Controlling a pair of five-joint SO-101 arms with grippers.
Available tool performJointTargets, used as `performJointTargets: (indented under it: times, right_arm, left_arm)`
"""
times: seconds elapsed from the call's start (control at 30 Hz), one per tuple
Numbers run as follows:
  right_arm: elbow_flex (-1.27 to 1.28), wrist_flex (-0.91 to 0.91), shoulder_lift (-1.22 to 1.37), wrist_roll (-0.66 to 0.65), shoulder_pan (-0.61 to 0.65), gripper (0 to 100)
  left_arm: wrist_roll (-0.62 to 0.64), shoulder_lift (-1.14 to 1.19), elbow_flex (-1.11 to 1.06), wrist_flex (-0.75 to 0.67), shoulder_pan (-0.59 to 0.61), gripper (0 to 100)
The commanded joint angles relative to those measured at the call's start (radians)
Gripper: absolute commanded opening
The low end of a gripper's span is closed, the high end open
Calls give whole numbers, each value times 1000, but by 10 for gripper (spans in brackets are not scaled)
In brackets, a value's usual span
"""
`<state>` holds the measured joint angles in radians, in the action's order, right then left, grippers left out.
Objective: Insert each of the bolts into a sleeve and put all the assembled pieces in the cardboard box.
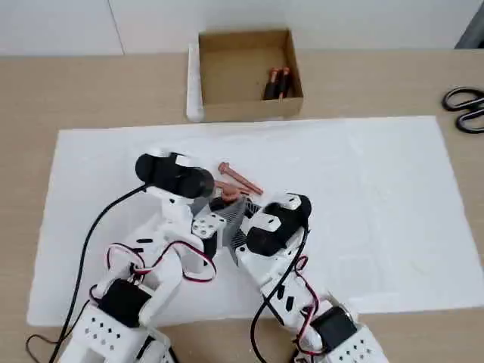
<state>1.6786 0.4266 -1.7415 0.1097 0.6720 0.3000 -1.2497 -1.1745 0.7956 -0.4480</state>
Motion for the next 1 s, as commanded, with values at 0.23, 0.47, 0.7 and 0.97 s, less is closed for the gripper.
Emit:
performJointTargets:
  times: [0.23,0.47,0.7,0.97]
  right_arm:
    - [8,18,-12,5,-31,4]
    - [0,62,-12,5,-113,4]
    - [-241,240,-1,-124,-315,4]
    - [-678,318,302,-276,-561,4]
  left_arm:
    - [26,-11,278,296,144,213]
    - [-232,-11,377,506,589,213]
    - [-586,-11,377,666,1030,213]
    - [-585,-11,383,710,1100,212]
